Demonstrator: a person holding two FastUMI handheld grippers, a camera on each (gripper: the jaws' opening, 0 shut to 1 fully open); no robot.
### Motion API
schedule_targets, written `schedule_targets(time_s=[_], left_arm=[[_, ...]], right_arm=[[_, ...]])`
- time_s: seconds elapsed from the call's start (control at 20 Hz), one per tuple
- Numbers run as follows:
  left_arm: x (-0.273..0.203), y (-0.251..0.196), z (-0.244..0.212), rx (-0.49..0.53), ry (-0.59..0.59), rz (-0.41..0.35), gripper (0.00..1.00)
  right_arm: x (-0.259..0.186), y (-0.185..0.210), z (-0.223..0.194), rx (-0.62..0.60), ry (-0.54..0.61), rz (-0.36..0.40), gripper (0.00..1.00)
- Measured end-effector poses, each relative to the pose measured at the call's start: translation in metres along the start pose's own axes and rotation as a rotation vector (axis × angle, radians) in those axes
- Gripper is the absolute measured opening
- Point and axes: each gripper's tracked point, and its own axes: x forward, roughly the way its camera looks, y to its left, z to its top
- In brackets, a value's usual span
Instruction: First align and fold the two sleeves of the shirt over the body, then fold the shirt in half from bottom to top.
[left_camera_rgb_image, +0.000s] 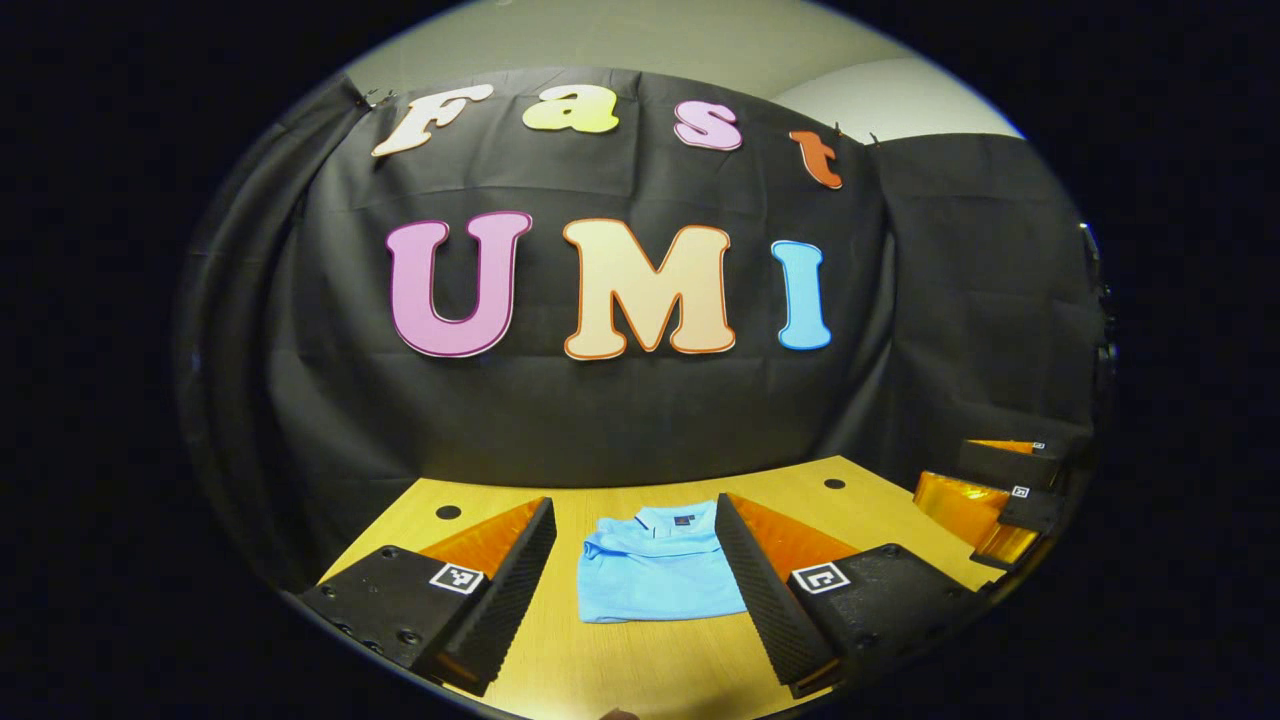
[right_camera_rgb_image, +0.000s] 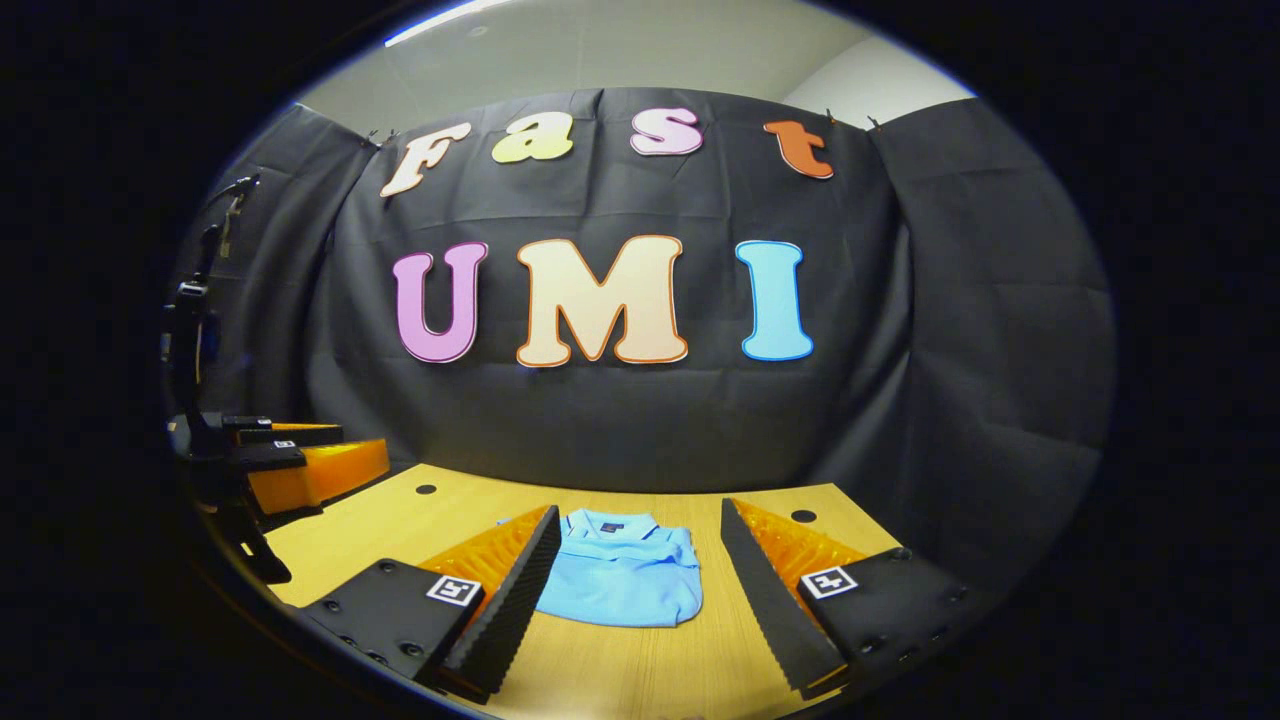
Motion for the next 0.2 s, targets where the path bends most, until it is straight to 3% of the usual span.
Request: schedule_targets(time_s=[0.2], left_arm=[[-0.0143, -0.0026, 0.0093, 0.002, -0.023, 0.005, 0.95]], right_arm=[[-0.0098, 0.003, 0.0135, -0.006, -0.046, 0.004, 0.99]])
